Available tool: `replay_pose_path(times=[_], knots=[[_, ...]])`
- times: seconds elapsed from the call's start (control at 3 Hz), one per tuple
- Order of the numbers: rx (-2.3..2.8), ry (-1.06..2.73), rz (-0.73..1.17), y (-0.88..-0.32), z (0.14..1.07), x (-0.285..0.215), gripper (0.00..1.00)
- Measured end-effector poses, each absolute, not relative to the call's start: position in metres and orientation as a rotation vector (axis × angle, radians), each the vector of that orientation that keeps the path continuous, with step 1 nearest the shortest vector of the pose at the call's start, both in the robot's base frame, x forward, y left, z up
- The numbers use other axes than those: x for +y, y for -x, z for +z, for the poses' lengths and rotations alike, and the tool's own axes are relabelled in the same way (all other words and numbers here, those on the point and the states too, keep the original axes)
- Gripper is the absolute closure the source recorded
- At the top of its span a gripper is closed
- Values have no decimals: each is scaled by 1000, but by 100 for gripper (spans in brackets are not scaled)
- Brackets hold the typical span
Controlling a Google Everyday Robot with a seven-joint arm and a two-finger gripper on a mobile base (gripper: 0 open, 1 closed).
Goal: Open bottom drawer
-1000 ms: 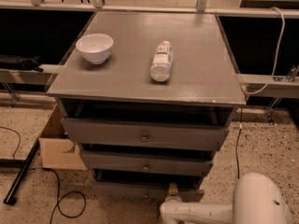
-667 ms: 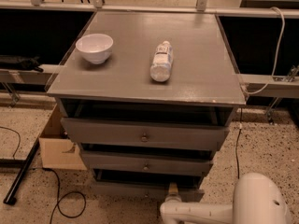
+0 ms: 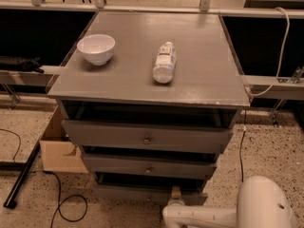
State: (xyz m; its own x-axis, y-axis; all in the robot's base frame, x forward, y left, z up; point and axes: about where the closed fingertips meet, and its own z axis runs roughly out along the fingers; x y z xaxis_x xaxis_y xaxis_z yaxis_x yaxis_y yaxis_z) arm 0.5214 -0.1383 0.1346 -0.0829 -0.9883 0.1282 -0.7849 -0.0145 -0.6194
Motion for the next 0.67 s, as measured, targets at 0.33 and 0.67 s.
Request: replay_pose_path(times=[0.33,0.67], knots=[[1919,1847,-803,-521,135,-138,27],[1919,1847,-803,-521,135,-138,4]])
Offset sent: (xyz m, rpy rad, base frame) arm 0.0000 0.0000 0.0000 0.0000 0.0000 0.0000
